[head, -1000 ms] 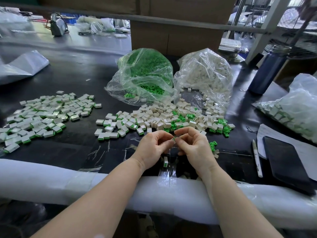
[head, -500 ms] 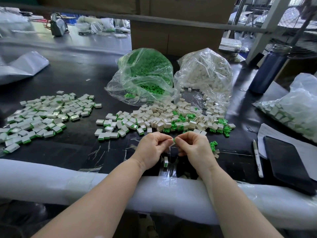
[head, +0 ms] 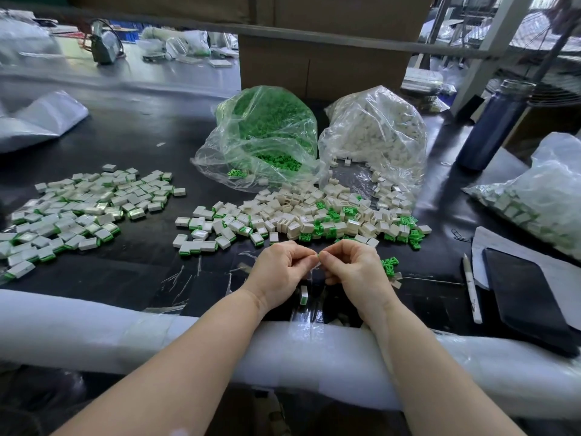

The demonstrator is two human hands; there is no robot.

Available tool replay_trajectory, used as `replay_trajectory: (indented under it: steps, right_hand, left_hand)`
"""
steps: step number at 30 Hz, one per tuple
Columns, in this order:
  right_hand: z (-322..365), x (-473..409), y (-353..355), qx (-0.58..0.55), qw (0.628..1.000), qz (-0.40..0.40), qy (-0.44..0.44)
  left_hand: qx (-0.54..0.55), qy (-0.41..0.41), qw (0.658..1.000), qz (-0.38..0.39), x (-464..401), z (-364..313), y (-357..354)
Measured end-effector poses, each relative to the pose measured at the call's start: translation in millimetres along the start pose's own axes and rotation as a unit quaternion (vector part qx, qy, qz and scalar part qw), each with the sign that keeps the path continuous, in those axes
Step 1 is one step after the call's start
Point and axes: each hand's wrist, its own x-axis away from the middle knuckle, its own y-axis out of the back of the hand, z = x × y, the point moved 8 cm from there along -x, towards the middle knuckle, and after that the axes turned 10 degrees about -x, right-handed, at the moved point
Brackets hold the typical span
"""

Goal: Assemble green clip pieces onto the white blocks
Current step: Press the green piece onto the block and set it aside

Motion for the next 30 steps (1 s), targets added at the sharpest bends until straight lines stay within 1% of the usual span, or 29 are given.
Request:
replay_trajectory:
  steps: [4,6,11,16,21,26,30]
  right_hand:
    - [3.1,0.8,1.8,-0.041,0.999,-0.003,0.012]
    - [5.3,1.6,1.4,-0.04,0.999,0.006,0.019]
    - [6.4,3.0,-3.6,-0.053,0.998,0.037,0.011]
    - [2.9,1.8,-4.6,-0.074,0.997,0.026,-0.016]
    - [2.1,3.8,-16.3,-0.032,0.995,0.086,-0.032]
    - [3.9,3.7,-14.1,-0.039,0.995,0.093,-0.02]
    - [1.7,3.4,-17.0,-0.029,0.993,0.11,-0.028]
  left_hand:
    - [0.084,0.039,0.996,0.018,1.8,1.0,-1.2]
    - [0.1,0.042,0.994,0.023,2.3,0.2,-1.2]
    - [0.089,0.038,0.995,0.02,1.1,1.6,0.4]
    - [0.122,0.028,0.992,0.007,1.4,-1.3,4.0]
    - [0.103,0.015,0.995,0.008,1.4,-4.2,5.1]
    - [0.089,0.009,0.996,0.019,1.8,-4.5,3.5]
    - [0.107,0.008,0.994,0.021,1.8,-5.1,2.5]
